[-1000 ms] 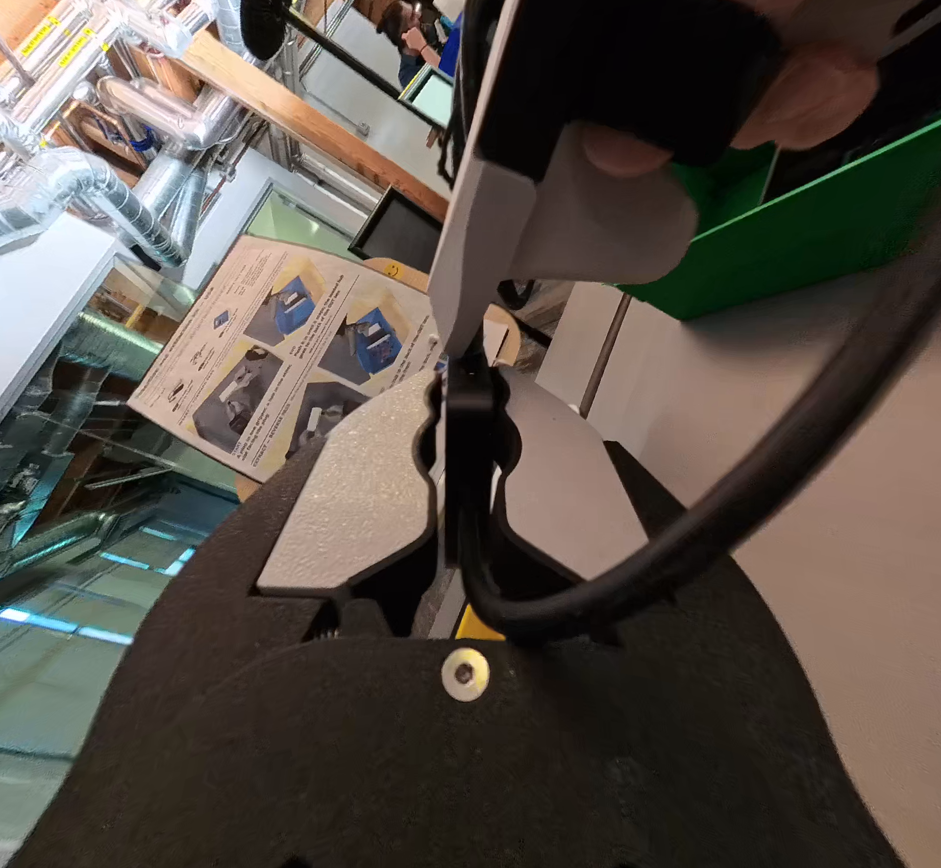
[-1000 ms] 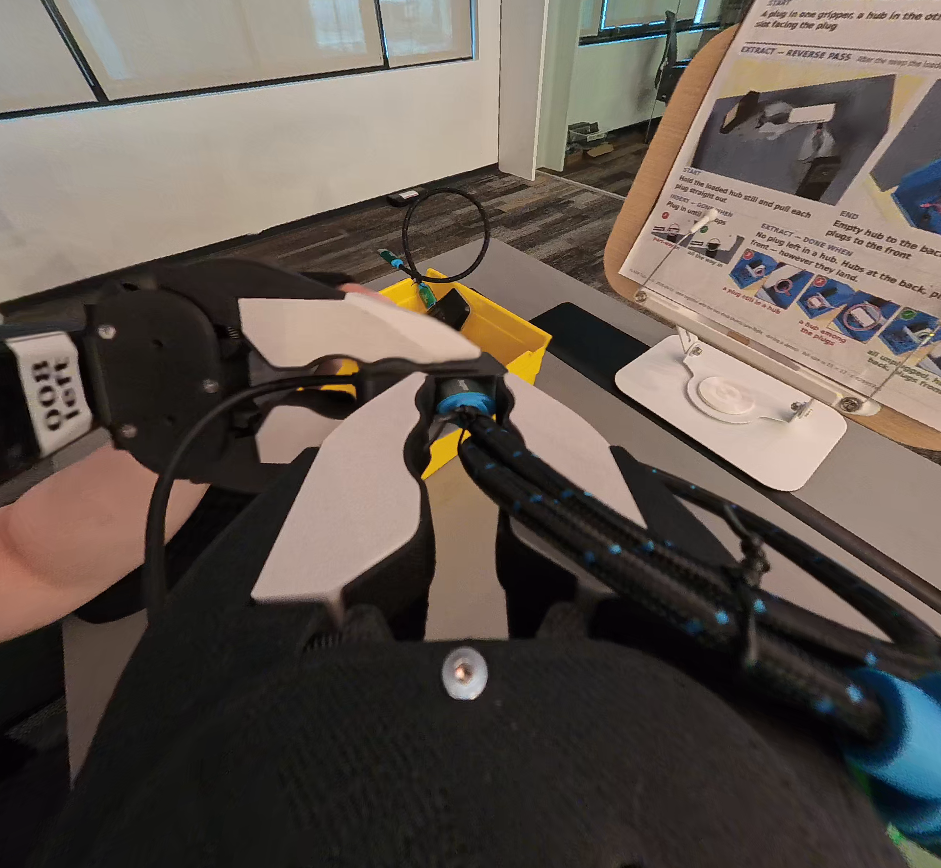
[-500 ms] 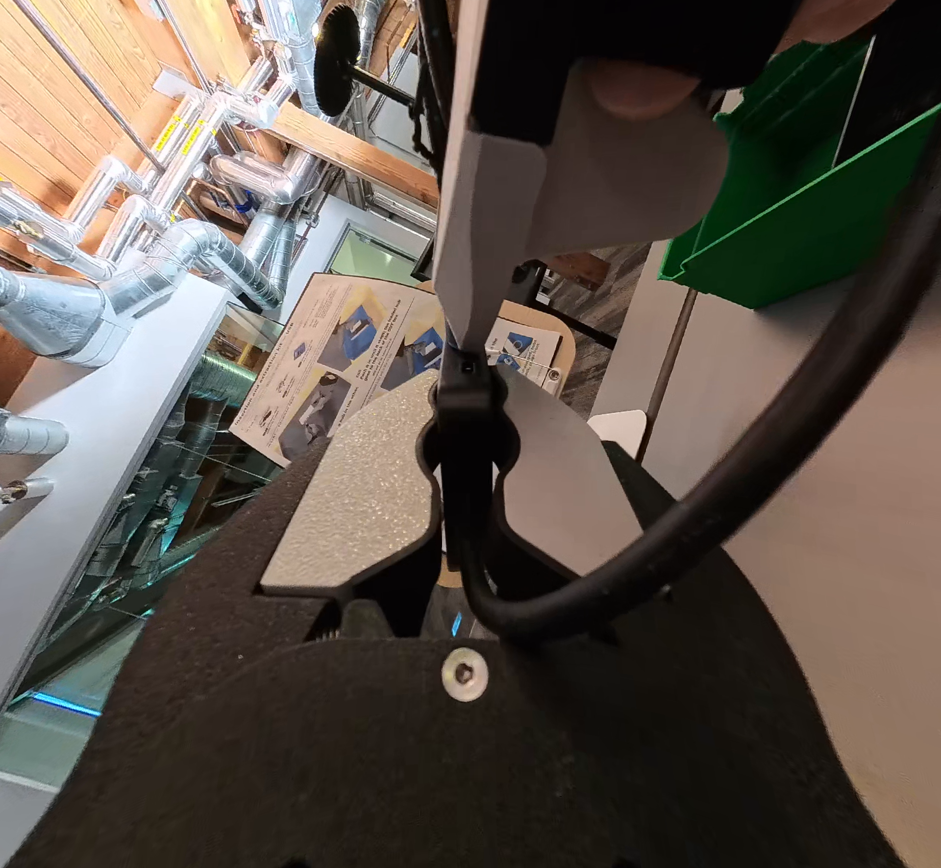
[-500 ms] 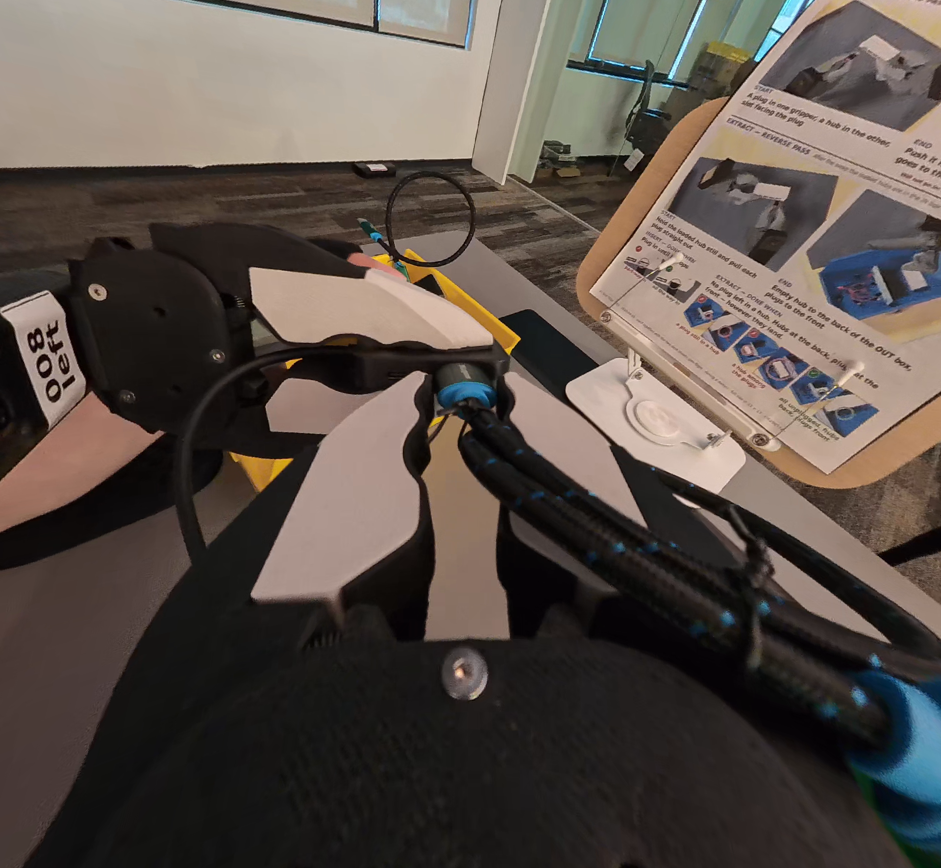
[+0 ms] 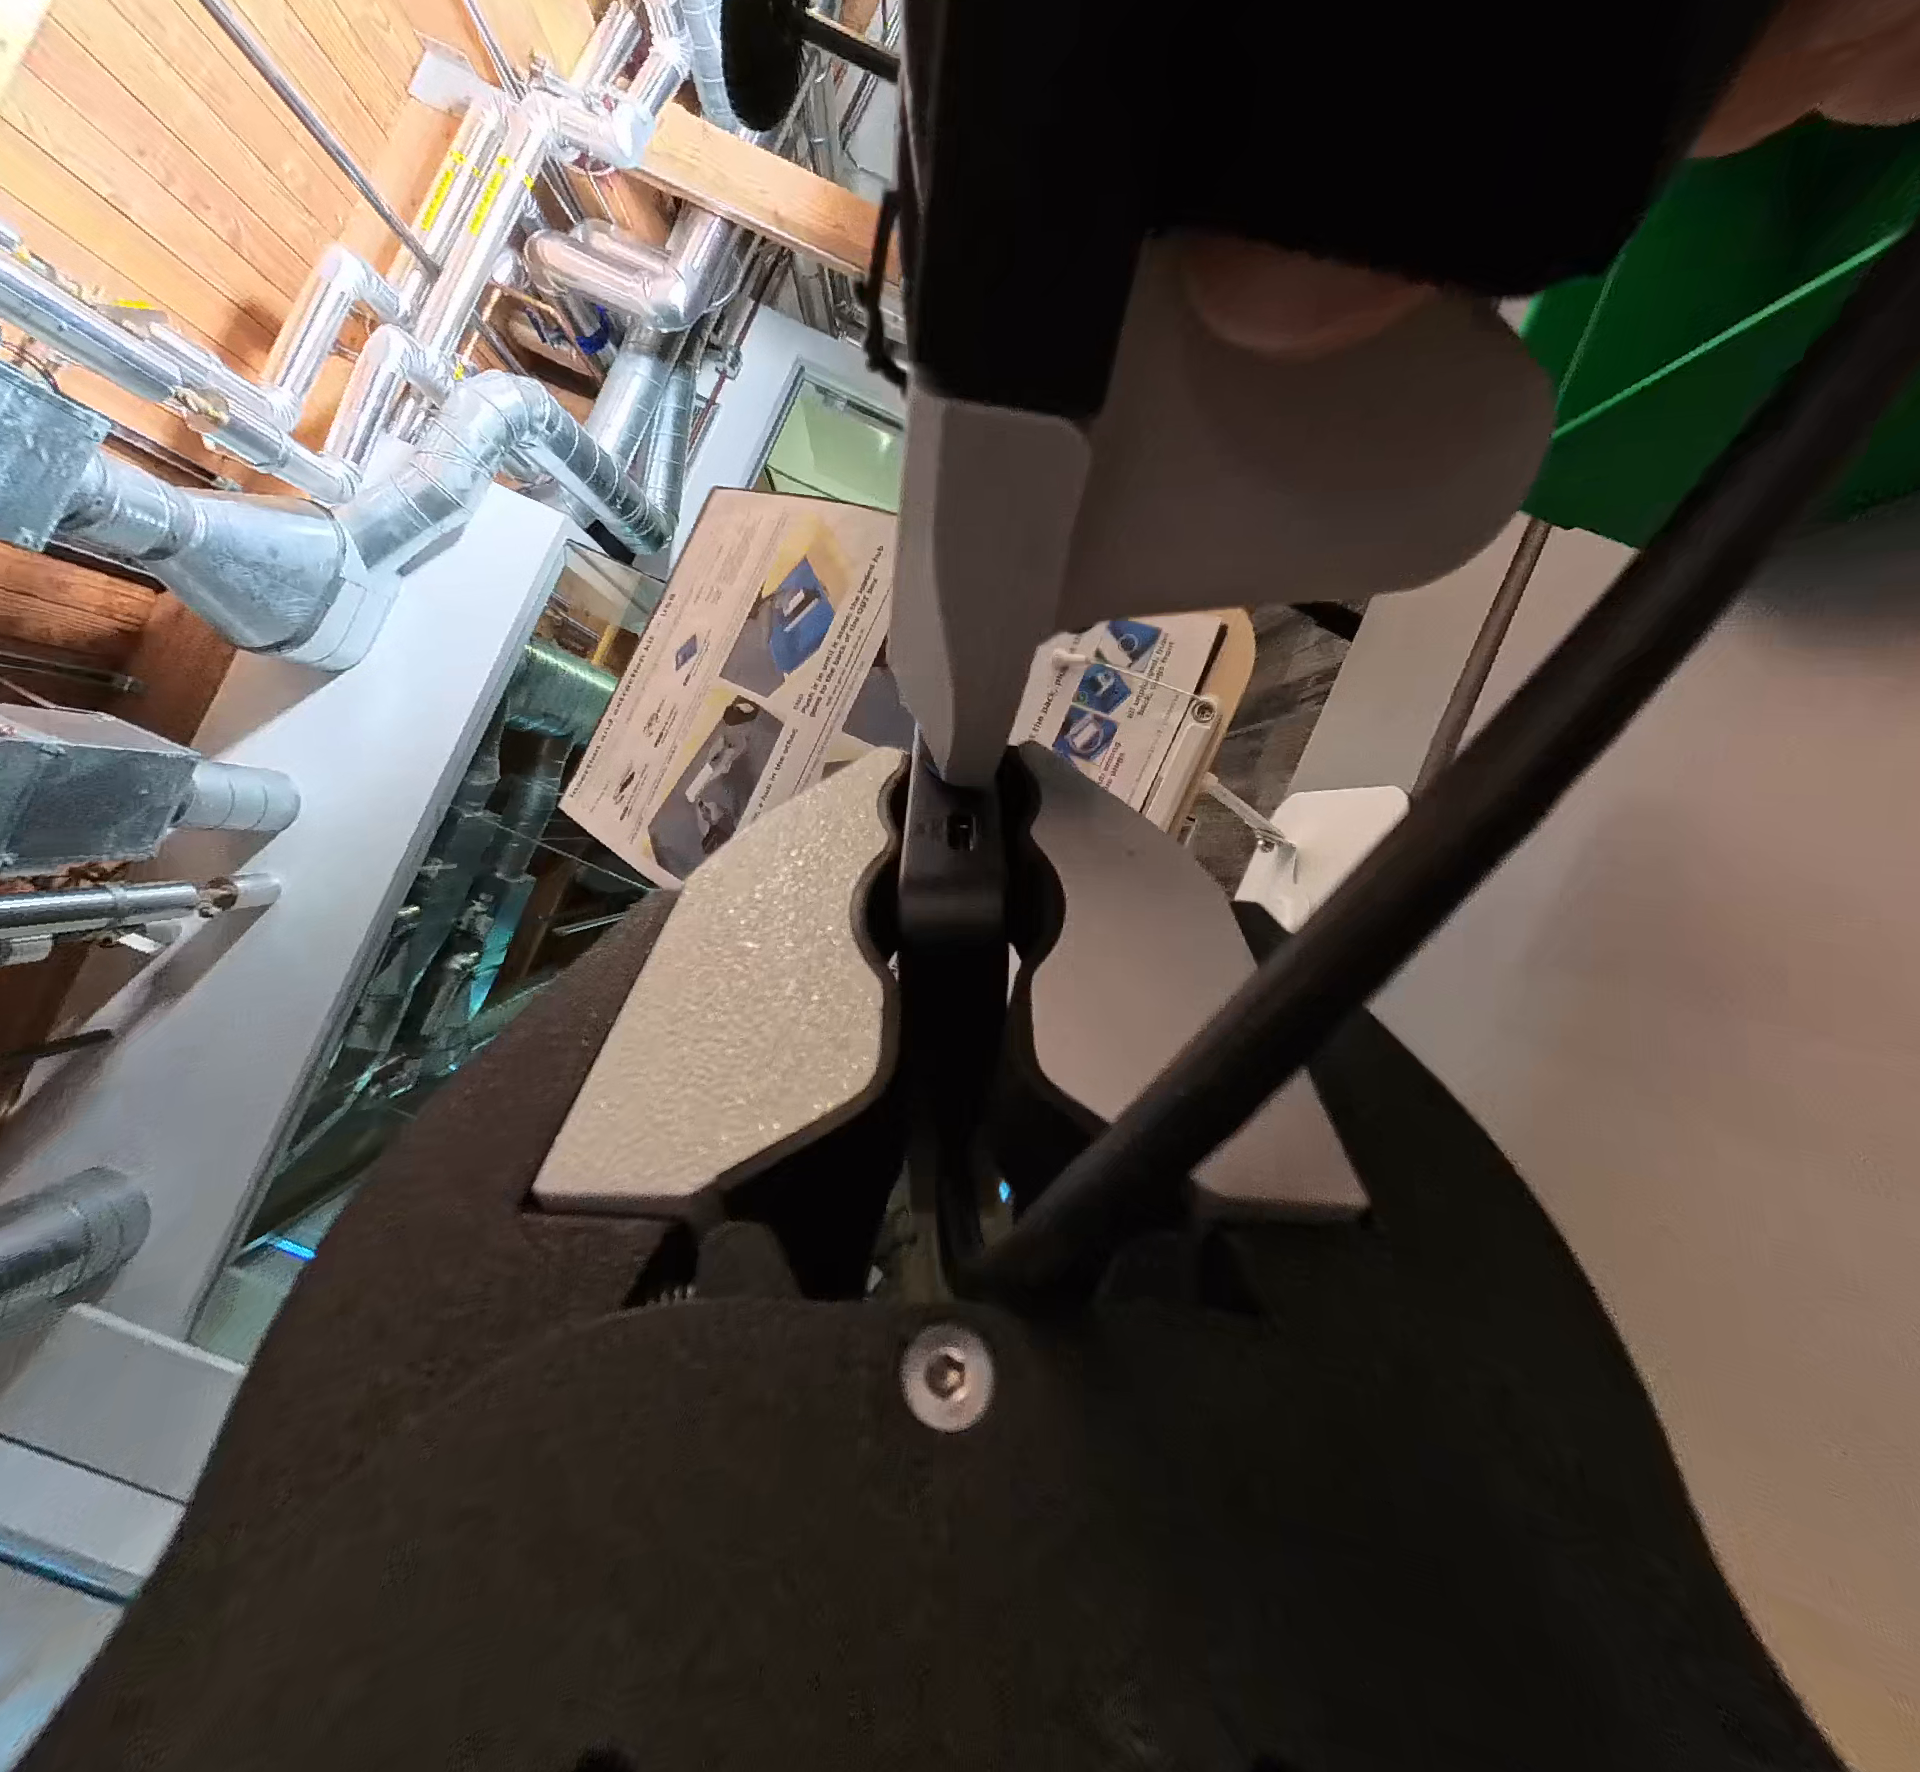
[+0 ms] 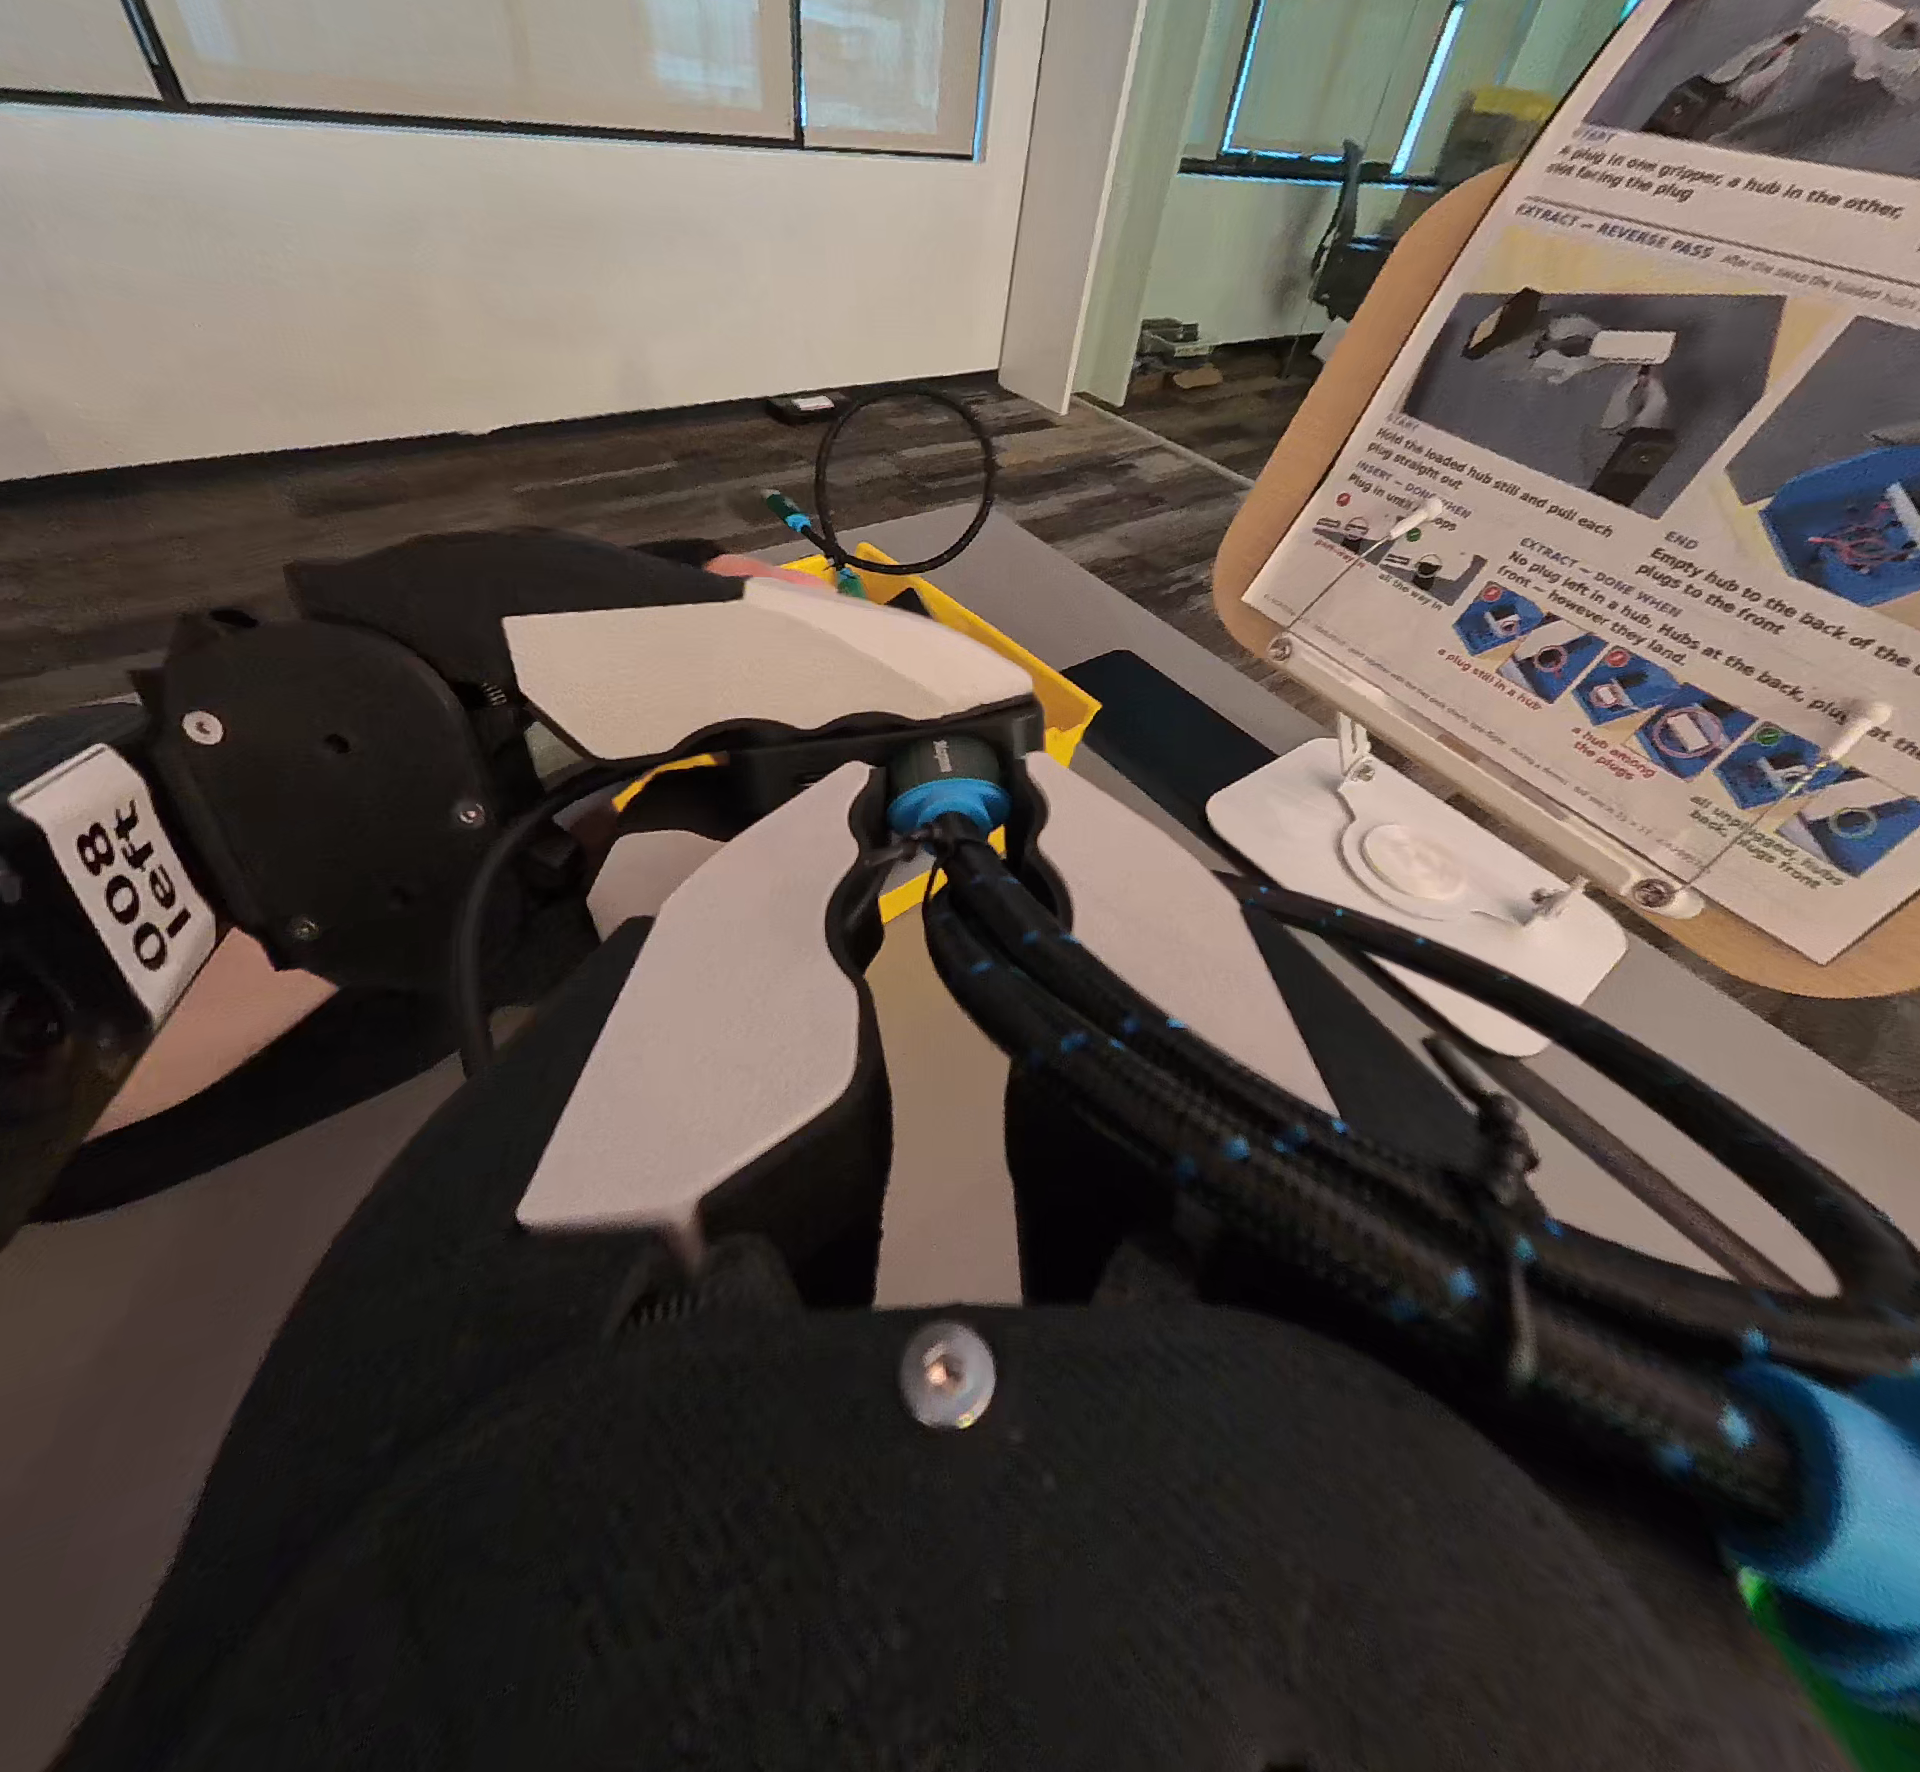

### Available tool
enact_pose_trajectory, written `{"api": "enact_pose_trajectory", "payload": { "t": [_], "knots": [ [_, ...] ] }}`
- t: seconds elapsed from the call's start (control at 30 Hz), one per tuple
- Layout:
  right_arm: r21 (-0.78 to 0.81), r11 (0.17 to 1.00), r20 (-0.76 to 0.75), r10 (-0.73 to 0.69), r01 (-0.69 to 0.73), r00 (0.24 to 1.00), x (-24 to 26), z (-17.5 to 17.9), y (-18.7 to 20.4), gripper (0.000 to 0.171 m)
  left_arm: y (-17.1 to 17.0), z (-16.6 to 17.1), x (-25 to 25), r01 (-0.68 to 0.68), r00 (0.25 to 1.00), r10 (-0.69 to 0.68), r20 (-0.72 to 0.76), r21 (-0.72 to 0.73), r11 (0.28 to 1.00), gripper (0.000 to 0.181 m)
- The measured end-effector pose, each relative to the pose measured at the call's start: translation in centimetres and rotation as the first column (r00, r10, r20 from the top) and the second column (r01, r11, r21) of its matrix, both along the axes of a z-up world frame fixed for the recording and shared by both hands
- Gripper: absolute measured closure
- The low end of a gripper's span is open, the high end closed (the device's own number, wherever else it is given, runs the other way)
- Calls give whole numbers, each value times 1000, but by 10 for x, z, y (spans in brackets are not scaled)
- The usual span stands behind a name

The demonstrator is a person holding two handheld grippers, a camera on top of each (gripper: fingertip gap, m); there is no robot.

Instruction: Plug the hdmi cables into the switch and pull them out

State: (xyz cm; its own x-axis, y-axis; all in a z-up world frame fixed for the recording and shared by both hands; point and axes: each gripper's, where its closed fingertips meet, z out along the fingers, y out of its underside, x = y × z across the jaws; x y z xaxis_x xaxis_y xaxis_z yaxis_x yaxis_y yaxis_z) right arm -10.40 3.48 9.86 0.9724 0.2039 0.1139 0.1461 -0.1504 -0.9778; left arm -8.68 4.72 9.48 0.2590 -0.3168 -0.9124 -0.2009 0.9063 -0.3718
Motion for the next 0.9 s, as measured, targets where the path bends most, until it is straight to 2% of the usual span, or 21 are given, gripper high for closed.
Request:
{"api": "enact_pose_trajectory", "payload": {
  "t": [0.3, 0.53, 0.57, 0.63, 0.67, 0.7, 0.73, 0.83, 0.9],
  "knots": [
    [71, 990, 16, -122, 120, 992, 2, -7, -2, 151, -2, -9, 4, 32, 999, -33, -40, -31, 999, 166],
    [34, 998, -21, -56, 57, 998, 2, -6, -14, 151, -13, -6, 4, 59, 998, -59, -37, 0, 998, 166],
    [47, 997, -20, -62, 63, 998, 2, -4, -17, 151, -5, -6, 4, 13, 999, -13, -37, -3, 1000, 166],
    [169, 983, -97, -58, 74, 994, 6, 22, -38, 151, 57, -21, -1, -217, 968, 210, -134, -35, 976, 167],
    [219, 969, -127, -90, 117, 988, 16, 35, -53, 151, 73, -24, -5, -190, 974, 182, -132, -50, 981, 167],
    [227, 963, -118, -123, 148, 985, 26, 40, -65, 151, 77, -21, -12, -125, 987, 120, -110, -44, 991, 167],
    [200, 968, -104, -134, 153, 985, 32, 39, -73, 151, 79, -12, -20, -117, 990, 114, -79, -34, 993, 167],
    [159, 980, -110, -106, 123, 988, 43, 37, -92, 151, 63, 10, -29, -30, 999, 29, -14, -106, 994, 167],
    [153, 986, -88, -51, 64, 995, 41, 37, -102, 151, 55, 17, -31, -25, 1000, 23, -18, -88, 996, 167]
  ]
}}
